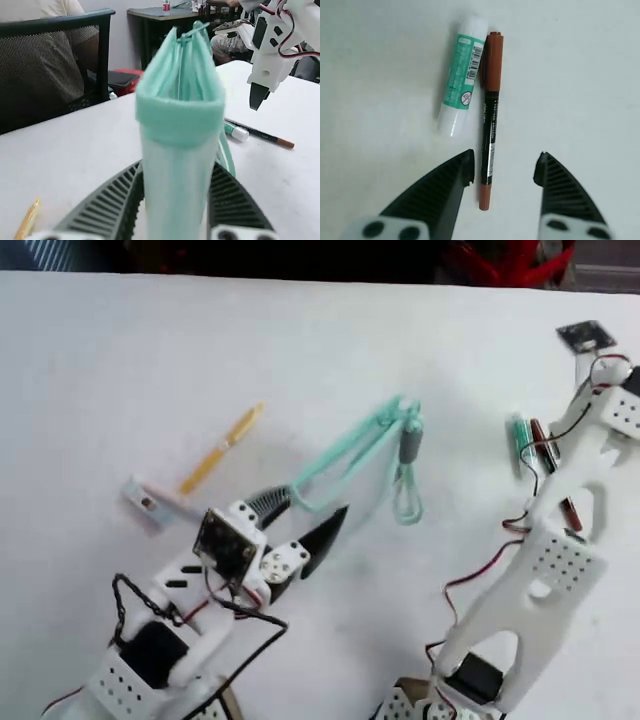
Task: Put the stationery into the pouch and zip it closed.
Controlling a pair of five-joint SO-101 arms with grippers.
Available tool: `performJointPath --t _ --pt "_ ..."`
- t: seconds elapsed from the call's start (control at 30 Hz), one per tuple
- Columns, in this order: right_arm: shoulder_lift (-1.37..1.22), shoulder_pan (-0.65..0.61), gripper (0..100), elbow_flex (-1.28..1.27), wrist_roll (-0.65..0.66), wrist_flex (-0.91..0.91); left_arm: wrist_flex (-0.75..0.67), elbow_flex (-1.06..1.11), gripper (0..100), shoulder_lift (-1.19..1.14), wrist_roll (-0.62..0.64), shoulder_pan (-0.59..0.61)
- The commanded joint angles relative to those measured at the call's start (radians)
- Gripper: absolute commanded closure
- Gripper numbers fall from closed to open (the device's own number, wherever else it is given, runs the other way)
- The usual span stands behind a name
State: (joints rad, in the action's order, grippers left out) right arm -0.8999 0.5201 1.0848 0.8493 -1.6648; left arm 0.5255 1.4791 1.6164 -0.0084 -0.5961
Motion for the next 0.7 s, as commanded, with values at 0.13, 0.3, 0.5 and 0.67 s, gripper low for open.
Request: performJointPath --t 0.13,0.3,0.5,0.67 --pt "-0.199 -0.01 79.9 0.318 0.015 -0.054 0.0 -0.032 79 0.016 0.041 0.01" --pt "-0.225 -0.031 80.0 0.319 0.015 -0.054 -0.002 -0.032 80 0.015 0.04 0.012" --pt "-0.246 -0.045 80.0 0.311 0.014 -0.054 0.003 -0.032 80 0.016 0.04 0.012" --pt "-0.303 -0.047 80.0 0.313 0.018 -0.042 0.003 -0.032 80 0.016 0.04 0.012"
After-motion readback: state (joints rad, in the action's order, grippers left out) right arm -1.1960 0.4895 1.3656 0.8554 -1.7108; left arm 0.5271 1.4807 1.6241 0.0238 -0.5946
